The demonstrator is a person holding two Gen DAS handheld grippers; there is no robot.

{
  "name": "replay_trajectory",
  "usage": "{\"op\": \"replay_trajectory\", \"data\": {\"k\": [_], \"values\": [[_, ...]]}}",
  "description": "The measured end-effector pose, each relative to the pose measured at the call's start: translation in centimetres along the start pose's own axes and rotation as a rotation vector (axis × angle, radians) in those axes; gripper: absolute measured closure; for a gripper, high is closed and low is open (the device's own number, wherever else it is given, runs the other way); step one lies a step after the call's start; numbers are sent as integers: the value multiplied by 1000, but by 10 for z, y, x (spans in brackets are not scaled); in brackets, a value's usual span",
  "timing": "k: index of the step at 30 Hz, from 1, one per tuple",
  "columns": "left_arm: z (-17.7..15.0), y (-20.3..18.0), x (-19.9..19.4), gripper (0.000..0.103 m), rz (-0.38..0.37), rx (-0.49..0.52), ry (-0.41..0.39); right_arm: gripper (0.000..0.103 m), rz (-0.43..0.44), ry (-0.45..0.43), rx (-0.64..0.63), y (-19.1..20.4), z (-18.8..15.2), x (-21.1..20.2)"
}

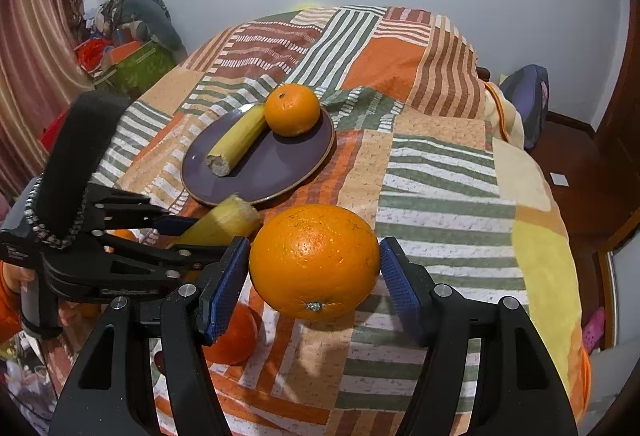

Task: Organize fruits
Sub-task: 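Place the cob by the other with the left tool while the right tool sets the orange down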

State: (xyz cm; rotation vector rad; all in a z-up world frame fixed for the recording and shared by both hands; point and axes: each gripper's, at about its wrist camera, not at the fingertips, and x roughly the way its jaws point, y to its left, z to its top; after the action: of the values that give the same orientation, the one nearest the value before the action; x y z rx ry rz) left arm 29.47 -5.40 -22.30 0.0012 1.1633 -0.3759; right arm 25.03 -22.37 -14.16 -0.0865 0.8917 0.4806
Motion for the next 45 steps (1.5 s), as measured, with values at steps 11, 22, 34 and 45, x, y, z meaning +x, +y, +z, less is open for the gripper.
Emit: {"op": "replay_trajectory", "data": {"k": [11,22,34,45], "values": [[6,45,-64,65,25,-81,-128,40,16,-31,-32,15,28,12],[35,92,-69,65,67,-161,-174,40,42,-51,-89,39,62,40],[66,125,-22,65,86,-217,-131,40,59,28,-90,44,81,95],[83,144,17,65,39,-270,-82,40,73,98,-118,44,78,127]]}}
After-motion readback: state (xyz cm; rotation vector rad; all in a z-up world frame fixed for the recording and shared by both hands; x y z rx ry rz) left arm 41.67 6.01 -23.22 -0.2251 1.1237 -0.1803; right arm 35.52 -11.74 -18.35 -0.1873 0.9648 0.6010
